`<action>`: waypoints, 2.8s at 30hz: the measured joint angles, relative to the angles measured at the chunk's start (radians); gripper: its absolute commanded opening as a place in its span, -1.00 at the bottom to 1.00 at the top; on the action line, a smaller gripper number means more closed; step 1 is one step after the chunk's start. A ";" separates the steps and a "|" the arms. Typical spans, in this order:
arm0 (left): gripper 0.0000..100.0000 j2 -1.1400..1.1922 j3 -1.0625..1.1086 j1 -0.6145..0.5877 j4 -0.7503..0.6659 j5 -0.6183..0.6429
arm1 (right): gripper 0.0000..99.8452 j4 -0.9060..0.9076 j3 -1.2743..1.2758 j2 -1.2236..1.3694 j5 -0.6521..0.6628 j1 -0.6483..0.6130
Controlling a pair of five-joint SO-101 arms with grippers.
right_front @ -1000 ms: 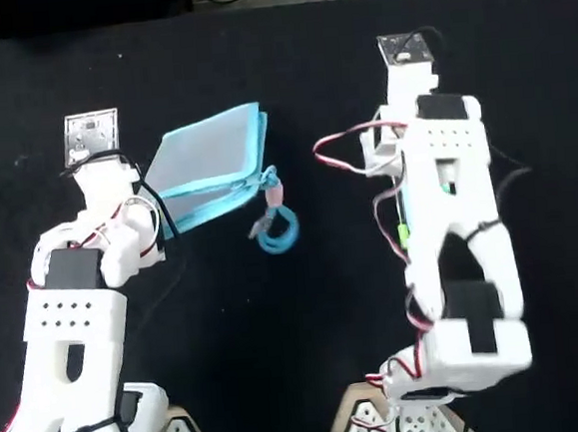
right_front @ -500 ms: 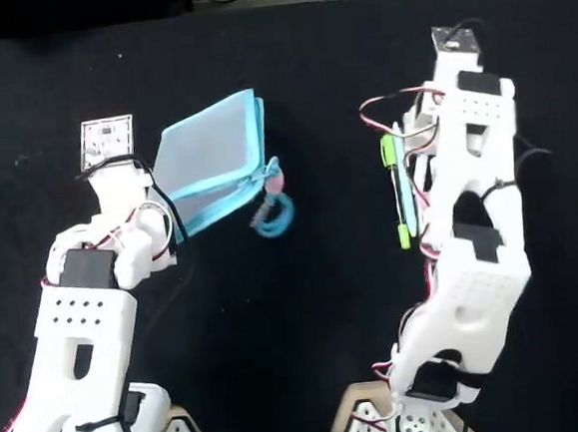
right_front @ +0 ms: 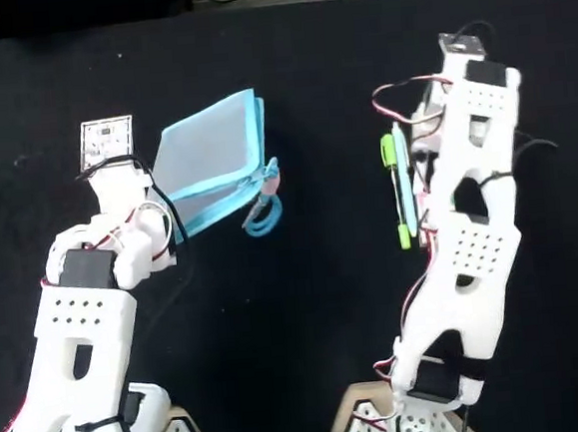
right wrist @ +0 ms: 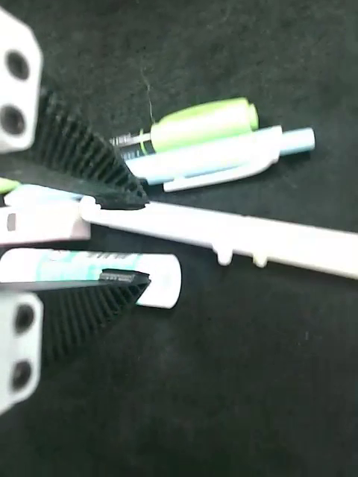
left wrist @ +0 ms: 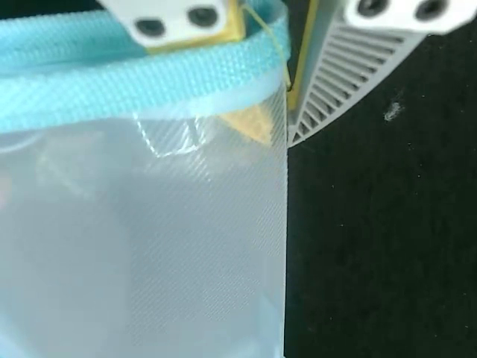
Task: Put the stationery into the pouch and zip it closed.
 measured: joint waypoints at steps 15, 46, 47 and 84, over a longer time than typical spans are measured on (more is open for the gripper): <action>-0.94 0.000 0.000 0.000 0.000 0.000 | -0.74 0.127 -0.342 0.238 0.078 0.038; -0.94 0.000 0.057 0.000 -0.078 0.000 | -0.98 0.166 -0.158 0.178 0.304 0.545; -0.94 0.000 0.057 0.000 -0.080 0.000 | -0.98 0.166 -0.101 0.149 0.315 0.545; -0.94 0.000 0.057 0.000 -0.080 0.000 | -0.77 -0.157 0.746 -0.368 0.460 0.483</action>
